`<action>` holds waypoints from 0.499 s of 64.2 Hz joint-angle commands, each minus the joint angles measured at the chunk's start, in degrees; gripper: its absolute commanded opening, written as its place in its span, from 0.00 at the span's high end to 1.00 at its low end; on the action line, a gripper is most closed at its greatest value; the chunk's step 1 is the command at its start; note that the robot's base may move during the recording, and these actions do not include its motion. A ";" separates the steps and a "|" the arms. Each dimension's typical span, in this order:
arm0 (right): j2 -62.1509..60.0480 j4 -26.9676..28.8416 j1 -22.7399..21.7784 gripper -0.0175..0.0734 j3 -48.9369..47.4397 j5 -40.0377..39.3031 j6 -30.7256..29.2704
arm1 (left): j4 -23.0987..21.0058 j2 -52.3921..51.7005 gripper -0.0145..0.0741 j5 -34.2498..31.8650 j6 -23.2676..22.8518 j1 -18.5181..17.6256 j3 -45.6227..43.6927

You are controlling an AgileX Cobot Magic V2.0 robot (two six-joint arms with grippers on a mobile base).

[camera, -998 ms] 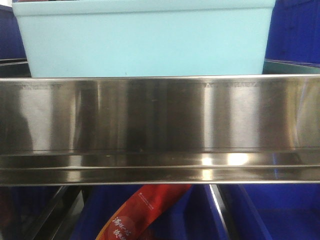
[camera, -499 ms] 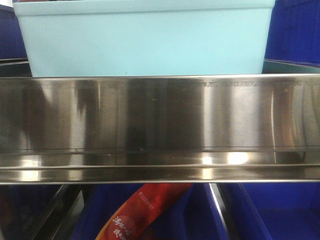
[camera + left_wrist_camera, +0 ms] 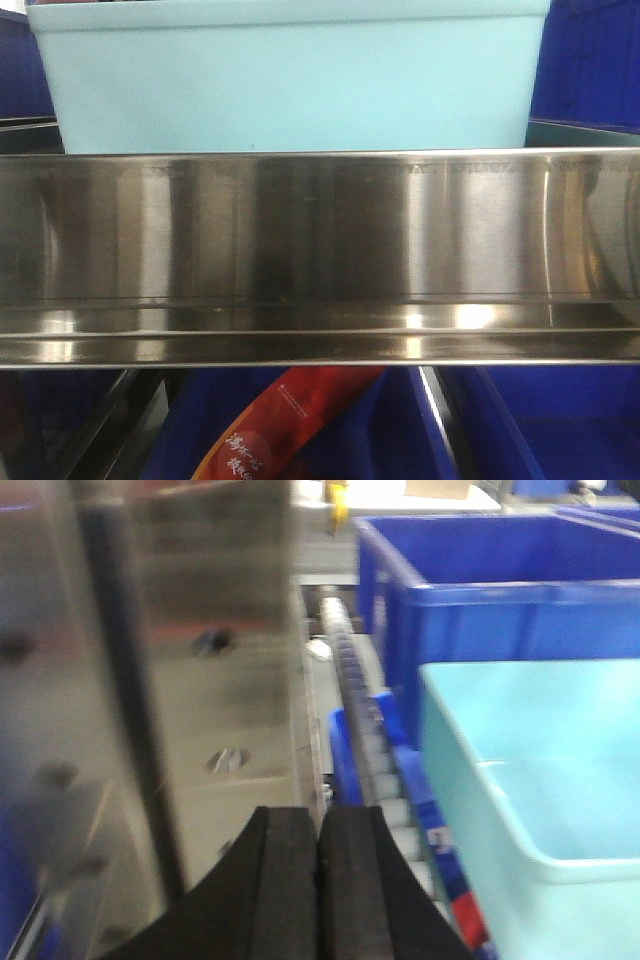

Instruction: Fetch blue bin and place on conveyor start

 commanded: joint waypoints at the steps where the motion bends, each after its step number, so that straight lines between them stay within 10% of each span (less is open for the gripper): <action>1: 1.88 0.35 2.68 0.99 -3.55 0.87 -1.48 | -0.46 1.57 0.96 1.99 2.72 -3.91 -4.19; 19: 10.96 0.35 13.82 0.98 -9.37 2.56 2.96 | 0.32 13.10 0.96 5.12 1.73 -15.64 -12.28; 32: 19.91 0.23 14.89 0.96 -15.35 5.25 9.32 | 7.21 24.44 0.96 9.95 -10.65 -19.61 -21.71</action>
